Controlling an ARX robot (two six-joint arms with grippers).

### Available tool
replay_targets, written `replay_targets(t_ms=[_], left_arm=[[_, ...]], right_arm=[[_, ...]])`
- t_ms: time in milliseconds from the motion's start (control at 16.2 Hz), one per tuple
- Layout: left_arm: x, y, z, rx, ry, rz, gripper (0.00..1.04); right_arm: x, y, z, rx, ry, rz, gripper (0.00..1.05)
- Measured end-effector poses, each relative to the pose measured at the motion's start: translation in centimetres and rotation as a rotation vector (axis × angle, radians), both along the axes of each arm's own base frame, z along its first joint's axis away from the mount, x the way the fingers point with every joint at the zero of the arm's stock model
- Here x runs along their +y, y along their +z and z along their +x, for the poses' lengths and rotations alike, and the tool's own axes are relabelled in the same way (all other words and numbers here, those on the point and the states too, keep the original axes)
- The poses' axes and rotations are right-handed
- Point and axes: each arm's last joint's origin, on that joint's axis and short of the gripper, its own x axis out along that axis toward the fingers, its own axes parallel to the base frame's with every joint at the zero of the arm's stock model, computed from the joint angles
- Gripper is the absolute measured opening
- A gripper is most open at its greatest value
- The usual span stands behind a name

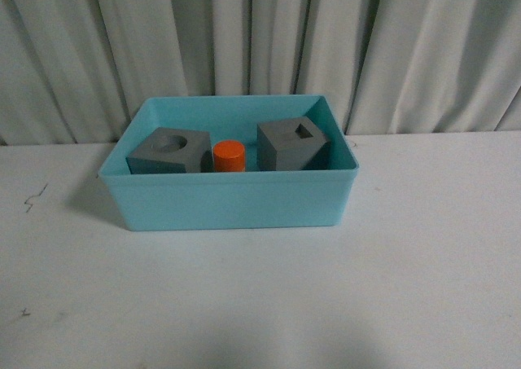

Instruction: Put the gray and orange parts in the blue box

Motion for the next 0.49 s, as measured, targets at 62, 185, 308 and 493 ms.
replay_targets(t_ms=[62, 185, 308, 493], left_arm=[[0.0, 0.0, 0.0, 0.0, 0.0, 0.0, 0.98], [0.0, 0.0, 0.0, 0.0, 0.0, 0.0, 0.98], [0.0, 0.0, 0.0, 0.0, 0.0, 0.0, 0.98], [0.0, 0.0, 0.0, 0.0, 0.0, 0.0, 0.98]], right_arm=[[0.0, 0.0, 0.0, 0.0, 0.0, 0.0, 0.98], [0.0, 0.0, 0.0, 0.0, 0.0, 0.0, 0.98], [0.0, 0.0, 0.0, 0.0, 0.0, 0.0, 0.98], [0.0, 0.0, 0.0, 0.0, 0.0, 0.0, 0.98]])
